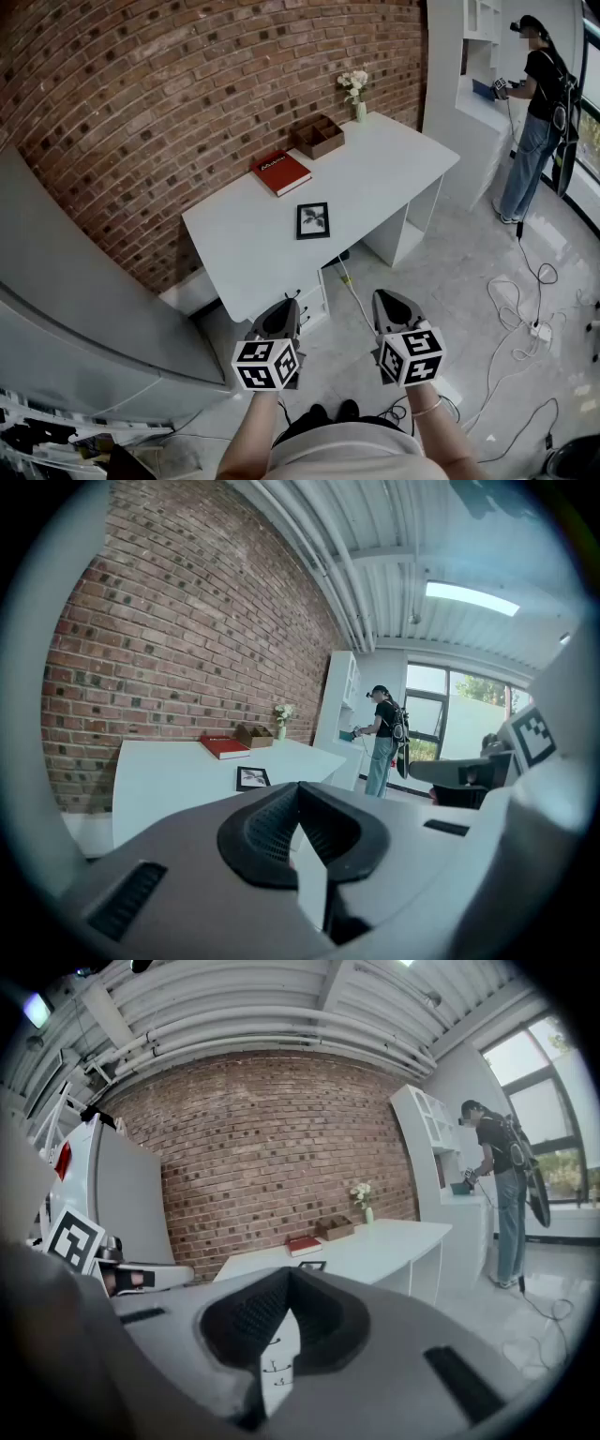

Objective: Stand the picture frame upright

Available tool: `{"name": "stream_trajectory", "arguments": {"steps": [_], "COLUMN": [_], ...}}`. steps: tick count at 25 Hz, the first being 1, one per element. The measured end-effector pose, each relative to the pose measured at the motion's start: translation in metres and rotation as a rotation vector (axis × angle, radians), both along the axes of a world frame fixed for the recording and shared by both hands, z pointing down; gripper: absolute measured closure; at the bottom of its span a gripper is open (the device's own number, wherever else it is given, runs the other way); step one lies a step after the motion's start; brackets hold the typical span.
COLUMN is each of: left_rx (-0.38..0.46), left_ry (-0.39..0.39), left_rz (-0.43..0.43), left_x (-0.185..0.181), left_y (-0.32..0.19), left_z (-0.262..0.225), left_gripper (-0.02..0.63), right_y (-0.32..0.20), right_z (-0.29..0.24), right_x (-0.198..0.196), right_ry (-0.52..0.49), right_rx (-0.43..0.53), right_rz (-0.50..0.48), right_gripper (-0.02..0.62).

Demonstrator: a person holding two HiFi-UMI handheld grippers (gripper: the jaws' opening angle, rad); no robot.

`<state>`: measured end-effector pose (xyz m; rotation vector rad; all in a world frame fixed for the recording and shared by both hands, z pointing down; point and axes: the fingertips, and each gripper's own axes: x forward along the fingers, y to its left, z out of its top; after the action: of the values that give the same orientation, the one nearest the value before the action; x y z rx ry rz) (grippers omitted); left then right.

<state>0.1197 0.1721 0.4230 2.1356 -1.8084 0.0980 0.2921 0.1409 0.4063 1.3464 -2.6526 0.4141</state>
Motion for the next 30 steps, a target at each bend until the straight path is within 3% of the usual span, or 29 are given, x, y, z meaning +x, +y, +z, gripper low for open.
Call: {"name": "stream_trajectory", "arguments": {"steps": [9, 19, 27, 30], "left_rx": [0.01, 0.017, -0.004, -0.007], "left_ry": [0.01, -0.043, -0.02, -0.012], "left_rz": [-0.001, -0.017, -0.046, -0.05], "left_x": [0.005, 0.003, -0.024, -0.04], "left_y": [0.003, 0.0, -0.03, -0.05], "left_z": [-0.004, -0.01, 0.0, 0.004], "left_gripper": [0.614, 0.612, 0.503, 0.495], "right_y": [0.004, -0.003, -0.032, -0.048], "right_z": [-0.001, -0.01, 0.0, 0.006], "right_x": [0.0, -0.003, -0.018, -0.034], "right_ry": [-0.029, -0.09, -0.11, -0.113], "right_rx": [0.014, 0.031, -0.02, -0.043], "right_rz": [-0.02, -0.03, -0.004, -0.011], "right_gripper": [0.592, 0.585, 0.501, 0.491]}}
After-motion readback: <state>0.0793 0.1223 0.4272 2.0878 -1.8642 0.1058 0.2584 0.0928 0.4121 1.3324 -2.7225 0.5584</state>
